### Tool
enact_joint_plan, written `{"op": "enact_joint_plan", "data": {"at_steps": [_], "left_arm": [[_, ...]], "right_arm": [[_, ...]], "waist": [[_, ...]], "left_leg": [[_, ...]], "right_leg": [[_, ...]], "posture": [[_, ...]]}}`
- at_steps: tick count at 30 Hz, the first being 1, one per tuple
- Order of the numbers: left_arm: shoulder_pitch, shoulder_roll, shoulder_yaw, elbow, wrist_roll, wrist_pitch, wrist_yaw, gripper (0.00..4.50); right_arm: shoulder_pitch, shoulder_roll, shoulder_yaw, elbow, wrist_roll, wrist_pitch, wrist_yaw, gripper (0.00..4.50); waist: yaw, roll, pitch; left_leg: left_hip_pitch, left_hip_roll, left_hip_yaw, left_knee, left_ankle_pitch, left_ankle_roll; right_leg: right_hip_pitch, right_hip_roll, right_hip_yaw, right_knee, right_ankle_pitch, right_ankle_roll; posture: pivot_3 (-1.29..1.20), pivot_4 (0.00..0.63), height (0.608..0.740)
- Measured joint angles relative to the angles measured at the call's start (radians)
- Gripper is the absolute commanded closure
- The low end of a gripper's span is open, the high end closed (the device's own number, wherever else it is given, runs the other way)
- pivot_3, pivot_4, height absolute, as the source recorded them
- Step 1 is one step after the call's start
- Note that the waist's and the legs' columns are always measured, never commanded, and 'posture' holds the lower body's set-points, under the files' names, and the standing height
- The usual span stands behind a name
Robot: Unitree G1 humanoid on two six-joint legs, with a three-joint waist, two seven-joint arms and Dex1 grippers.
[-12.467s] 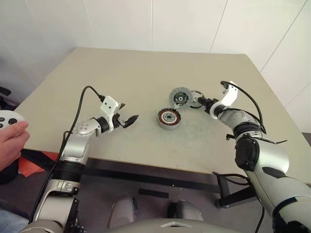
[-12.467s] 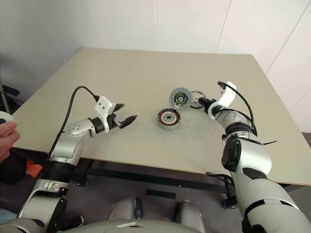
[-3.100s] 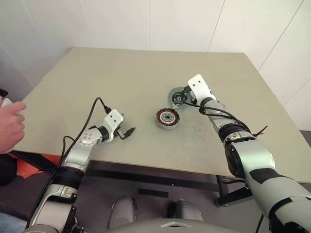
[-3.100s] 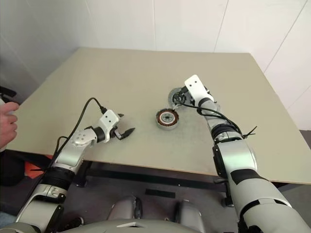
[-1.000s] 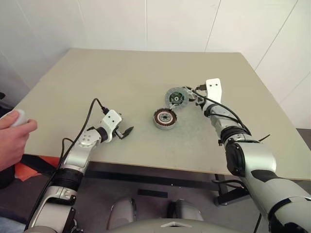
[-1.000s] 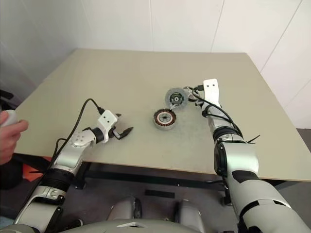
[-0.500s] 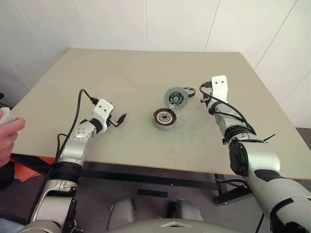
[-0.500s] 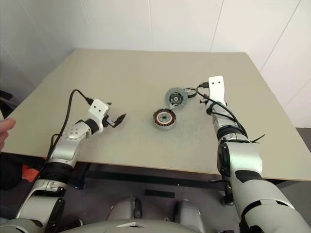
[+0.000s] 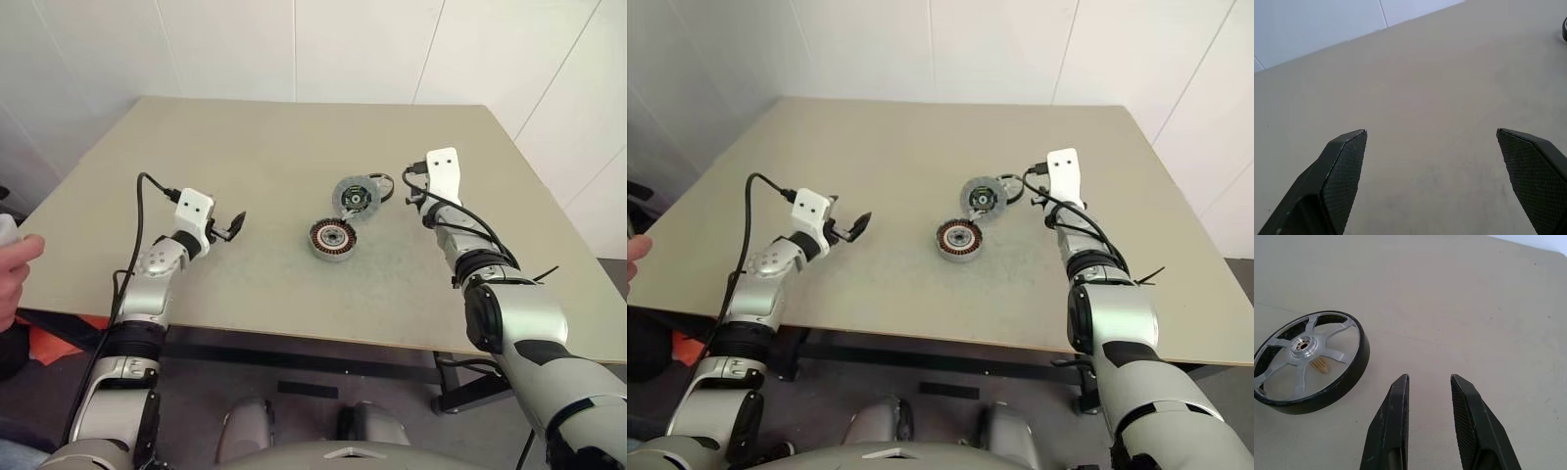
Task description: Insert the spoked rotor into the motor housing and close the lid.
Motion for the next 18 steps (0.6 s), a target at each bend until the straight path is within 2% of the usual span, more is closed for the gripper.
{"op": "enact_joint_plan", "data": {"at_steps": [18], "left_arm": [[-0.035, -0.002, 0.025, 0.034, -0.016, 0.003, 0.047, 0.0]], "right_arm": [[0.0, 0.0, 0.011, 0.0, -0.008, -0.011, 0.007, 3.08]], "waist": [[0.002, 0.0, 0.0]], "left_leg": [[0.0, 0.0, 0.0, 0.0, 0.0, 0.0]], "right_leg": [[0.0, 0.0, 0.0, 0.0, 0.0, 0.0]], "posture": [[0.0, 0.0, 0.74]]}}
